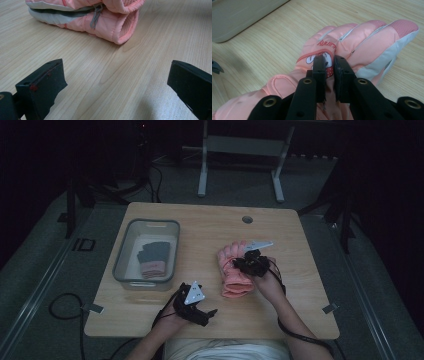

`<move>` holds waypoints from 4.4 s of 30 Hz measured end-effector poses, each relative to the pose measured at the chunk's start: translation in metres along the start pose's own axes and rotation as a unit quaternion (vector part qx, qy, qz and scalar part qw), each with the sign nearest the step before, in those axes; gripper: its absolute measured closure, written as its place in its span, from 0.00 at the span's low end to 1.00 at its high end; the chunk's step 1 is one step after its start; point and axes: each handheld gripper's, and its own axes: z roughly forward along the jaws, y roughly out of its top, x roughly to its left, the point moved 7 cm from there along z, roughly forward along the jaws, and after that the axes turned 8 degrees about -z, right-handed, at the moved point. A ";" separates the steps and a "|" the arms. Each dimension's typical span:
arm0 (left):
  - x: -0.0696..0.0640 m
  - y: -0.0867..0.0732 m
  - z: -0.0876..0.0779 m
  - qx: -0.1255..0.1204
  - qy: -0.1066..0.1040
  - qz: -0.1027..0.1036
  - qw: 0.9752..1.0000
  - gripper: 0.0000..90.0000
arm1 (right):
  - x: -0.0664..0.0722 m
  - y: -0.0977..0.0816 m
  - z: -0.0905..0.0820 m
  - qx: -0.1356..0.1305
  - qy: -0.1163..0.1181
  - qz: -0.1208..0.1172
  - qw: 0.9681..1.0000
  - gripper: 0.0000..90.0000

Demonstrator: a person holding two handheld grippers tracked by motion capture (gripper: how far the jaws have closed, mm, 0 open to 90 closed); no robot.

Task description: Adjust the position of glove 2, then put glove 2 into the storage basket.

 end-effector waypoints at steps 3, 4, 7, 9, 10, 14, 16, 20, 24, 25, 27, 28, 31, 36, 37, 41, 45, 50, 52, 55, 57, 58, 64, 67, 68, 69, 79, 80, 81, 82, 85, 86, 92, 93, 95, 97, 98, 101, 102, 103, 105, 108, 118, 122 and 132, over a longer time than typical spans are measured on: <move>0.000 0.000 0.000 0.000 0.000 -0.001 1.000 0.01 | 0.001 0.003 -0.002 -0.005 -0.001 -0.003 1.000 0.84; 0.000 0.000 0.000 0.000 0.000 -0.002 1.000 0.01 | 0.001 0.007 -0.005 -0.012 -0.003 -0.009 1.000 0.81; 0.000 0.000 0.000 -0.001 -0.001 -0.004 1.000 0.01 | 0.000 0.012 -0.010 -0.020 -0.006 -0.011 1.000 0.79; 0.000 0.000 0.000 0.000 -0.001 -0.003 1.000 0.01 | 0.000 0.015 -0.014 -0.026 -0.007 -0.014 1.000 0.78; 0.000 0.001 0.000 -0.001 -0.001 -0.004 1.000 0.01 | -0.001 0.017 -0.017 -0.030 -0.010 -0.017 0.999 0.77; -0.001 0.003 -0.002 0.001 0.001 -0.002 1.000 0.01 | -0.004 0.022 -0.030 -0.046 -0.018 -0.020 0.999 0.70; -0.002 0.007 -0.005 -0.007 0.006 -0.003 1.000 0.01 | -0.005 0.023 -0.035 -0.048 -0.019 -0.028 0.998 0.69; -0.002 0.022 -0.014 -0.037 0.008 -0.013 0.999 0.01 | -0.011 0.022 -0.041 -0.057 -0.020 -0.043 0.997 0.65; 0.003 0.050 -0.024 -0.049 0.001 -0.062 0.997 0.01 | -0.019 0.016 -0.046 -0.042 -0.022 -0.028 0.998 0.71; 0.005 0.054 -0.024 -0.047 0.002 -0.066 0.997 0.01 | -0.020 0.016 -0.047 -0.044 -0.022 -0.031 0.998 0.71; 0.009 0.065 -0.022 -0.049 0.011 -0.064 0.997 0.03 | -0.018 0.014 -0.048 -0.044 -0.019 -0.037 0.998 0.69; 0.009 0.065 -0.022 -0.049 0.011 -0.064 0.997 0.03 | -0.018 0.014 -0.048 -0.047 -0.018 -0.038 0.998 0.68; 0.016 0.083 -0.016 -0.039 0.019 -0.067 0.997 0.07 | -0.016 0.012 -0.044 -0.045 -0.022 -0.044 0.998 0.66; 0.034 0.111 0.007 -0.017 0.038 -0.087 0.995 0.16 | -0.016 0.009 -0.037 -0.039 -0.021 -0.028 0.999 0.69; 0.034 0.111 0.007 -0.017 0.038 -0.087 0.995 0.20 | -0.016 0.009 -0.037 -0.039 -0.021 -0.028 0.999 0.69; 0.046 0.116 0.037 0.034 0.027 -0.113 0.993 0.34 | -0.018 0.002 -0.031 -0.030 -0.010 -0.005 0.999 0.68; 0.051 0.109 0.055 0.065 0.049 -0.148 0.986 0.31 | -0.020 -0.006 -0.027 -0.023 0.002 0.005 1.000 0.65; 0.057 0.093 0.075 0.110 0.041 -0.193 0.974 0.21 | -0.023 -0.029 -0.014 0.011 -0.003 -0.001 1.000 0.50; 0.058 0.088 0.083 0.118 0.038 -0.206 0.971 0.18 | -0.025 -0.038 -0.007 0.012 0.010 0.010 1.000 0.48; 0.060 0.083 0.089 0.124 0.017 -0.231 0.965 0.17 | -0.032 -0.046 0.000 0.017 0.047 0.054 0.997 0.45; 0.061 0.080 0.093 0.123 -0.010 -0.252 0.960 0.19 | -0.033 -0.048 0.004 0.028 0.065 0.074 0.995 0.45; 0.063 0.079 0.094 0.124 -0.022 -0.259 0.958 0.21 | -0.033 -0.049 0.006 0.034 0.074 0.082 0.993 0.45; 0.064 0.076 0.095 0.115 -0.053 -0.277 0.952 0.43 | -0.034 -0.050 0.017 0.042 0.149 0.144 0.978 0.55; 0.063 0.076 0.094 0.111 -0.055 -0.281 0.952 0.47 | -0.032 -0.050 0.018 0.038 0.157 0.154 0.975 0.60; 0.062 0.076 0.094 0.110 -0.055 -0.281 0.952 0.47 | -0.032 -0.050 0.017 0.036 0.155 0.155 0.975 0.61; 0.062 0.076 0.094 0.109 -0.056 -0.281 0.952 0.47 | -0.031 -0.050 0.017 0.036 0.155 0.158 0.975 0.63; 0.057 0.084 0.092 0.118 -0.066 -0.261 0.956 0.78 | -0.024 -0.044 0.014 0.036 0.113 0.144 0.983 0.76; 0.057 0.084 0.092 0.117 -0.066 -0.262 0.956 0.79 | -0.024 -0.043 0.013 0.037 0.111 0.141 0.983 0.77; 0.057 0.084 0.091 0.115 -0.067 -0.263 0.956 0.79 | -0.023 -0.043 0.013 0.037 0.111 0.141 0.983 0.77; 0.057 0.084 0.091 0.115 -0.067 -0.263 0.956 0.80 | -0.023 -0.043 0.012 0.037 0.111 0.139 0.983 0.77; 0.054 0.087 0.088 0.114 -0.068 -0.257 0.957 0.81 | -0.023 -0.041 0.010 0.034 0.113 0.134 0.984 0.78; 0.054 0.089 0.085 0.114 -0.070 -0.257 0.957 0.81 | -0.023 -0.041 0.008 0.035 0.113 0.131 0.984 0.78; 0.054 0.104 0.069 0.104 -0.061 -0.239 0.963 0.82 | -0.019 -0.028 -0.003 0.012 0.110 0.123 0.986 0.79; 0.055 0.109 0.063 0.102 -0.059 -0.235 0.965 0.82 | -0.018 -0.020 -0.008 0.002 0.107 0.117 0.987 0.79; 0.056 0.113 0.059 0.095 -0.058 -0.235 0.966 0.82 | -0.017 -0.017 -0.010 -0.001 0.106 0.115 0.988 0.79; 0.059 0.122 0.046 0.092 -0.055 -0.229 0.968 0.82 | -0.014 -0.005 -0.017 -0.015 0.104 0.109 0.988 0.79; 0.059 0.122 0.046 0.092 -0.055 -0.229 0.968 0.82 | -0.014 -0.005 -0.017 -0.015 0.104 0.109 0.988 0.79; 0.065 0.133 0.027 0.087 -0.050 -0.221 0.970 0.82 | -0.008 0.014 -0.023 -0.034 0.101 0.103 0.989 0.79; 0.065 0.133 0.027 0.087 -0.050 -0.221 0.970 0.82 | -0.008 0.014 -0.023 -0.034 0.101 0.103 0.989 0.79; 0.067 0.135 0.023 0.086 -0.048 -0.219 0.971 0.82 | -0.006 0.019 -0.024 -0.036 0.099 0.102 0.989 0.79; 0.074 0.141 0.008 0.080 -0.039 -0.217 0.972 0.82 | -0.001 0.034 -0.026 -0.045 0.097 0.096 0.990 0.79; 0.078 0.146 -0.003 0.073 -0.034 -0.217 0.973 0.82 | 0.005 0.051 -0.028 -0.054 0.097 0.090 0.990 0.79; 0.102 0.166 -0.056 0.063 0.001 -0.202 0.977 0.82 | 0.026 0.102 -0.029 -0.081 0.100 0.072 0.989 0.79; 0.108 0.168 -0.068 0.063 0.008 -0.198 0.978 0.82 | 0.031 0.114 -0.029 -0.087 0.104 0.069 0.988 0.79; 0.136 0.159 -0.111 0.059 0.034 -0.207 0.976 0.82 | 0.062 0.154 -0.011 -0.092 0.119 0.051 0.987 0.79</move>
